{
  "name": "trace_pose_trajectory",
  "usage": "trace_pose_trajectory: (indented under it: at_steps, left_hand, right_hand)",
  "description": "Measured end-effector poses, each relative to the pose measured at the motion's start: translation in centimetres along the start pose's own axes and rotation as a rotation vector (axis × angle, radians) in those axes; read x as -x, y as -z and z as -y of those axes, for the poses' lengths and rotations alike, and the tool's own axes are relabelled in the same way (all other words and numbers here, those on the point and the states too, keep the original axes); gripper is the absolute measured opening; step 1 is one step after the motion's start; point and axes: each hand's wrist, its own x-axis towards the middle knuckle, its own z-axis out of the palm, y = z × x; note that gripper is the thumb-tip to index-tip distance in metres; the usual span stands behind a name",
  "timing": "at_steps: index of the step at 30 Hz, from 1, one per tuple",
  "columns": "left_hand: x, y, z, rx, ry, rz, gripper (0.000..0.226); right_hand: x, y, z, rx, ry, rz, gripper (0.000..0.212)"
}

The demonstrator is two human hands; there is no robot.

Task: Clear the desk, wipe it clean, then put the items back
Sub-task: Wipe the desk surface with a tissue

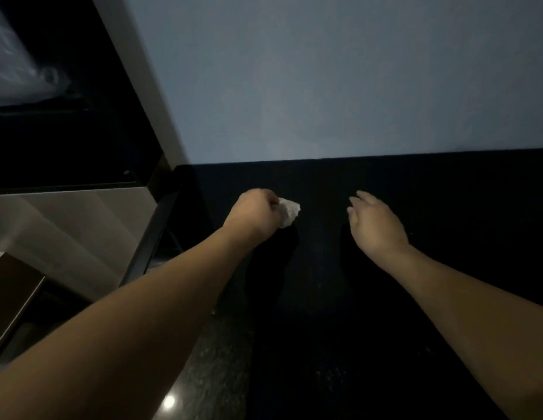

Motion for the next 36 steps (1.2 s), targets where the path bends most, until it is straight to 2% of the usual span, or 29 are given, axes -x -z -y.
trace_pose_trajectory:
  at_steps: [3, 6, 8, 12, 17, 19, 21, 26, 30, 33, 36]
  left_hand:
    - [-4.4, -1.3, -0.3, -0.028, -0.006, -0.023, 0.034]
    - [-8.5, -2.7, -1.1, -0.033, -0.022, -0.013, 0.038]
    - [-10.9, -3.6, -1.4, -0.036, -0.044, -0.032, 0.038]
    - [-14.8, -5.6, -1.7, -0.055, -0.116, -0.146, 0.034]
    - [-18.0, -7.7, -3.0, -0.154, -0.174, -0.243, 0.038]
    - [-19.1, -8.7, -3.1, -0.245, -0.207, -0.210, 0.035]
    - [-19.7, -9.4, -2.9, -0.234, -0.173, -0.127, 0.037]
    - [-17.0, -9.0, -2.3, -0.251, -0.178, -0.043, 0.037]
    - [-11.5, -7.8, -2.3, -0.306, -0.160, 0.125, 0.038]
    - [-6.2, -8.3, -1.6, -0.345, -0.166, 0.127, 0.038]
    - [-4.2, -8.8, -1.4, -0.414, -0.095, 0.145, 0.040]
  right_hand:
    - [-3.6, -0.4, 0.2, -0.021, -0.047, 0.092, 0.044]
    - [-6.4, -1.7, -0.3, 0.100, -0.075, 0.167, 0.046]
    - [-7.1, -2.8, -1.1, 0.156, -0.089, 0.146, 0.046]
    - [-7.0, -3.8, -2.1, 0.098, -0.052, 0.054, 0.046]
    - [-7.6, -3.9, -2.7, 0.049, -0.020, 0.078, 0.047]
    - [-7.5, -4.2, -2.8, 0.038, -0.017, 0.081, 0.047]
    - [-7.7, -4.4, -3.0, 0.035, -0.013, 0.076, 0.047]
    - [-7.6, -4.3, -3.0, 0.037, -0.012, 0.091, 0.048]
    - [-7.5, -3.7, -2.4, 0.062, -0.028, 0.086, 0.047]
    - [-7.3, -3.4, -2.4, 0.069, -0.014, 0.081, 0.046]
    - [-7.2, -3.5, -2.4, 0.084, 0.006, 0.077, 0.046]
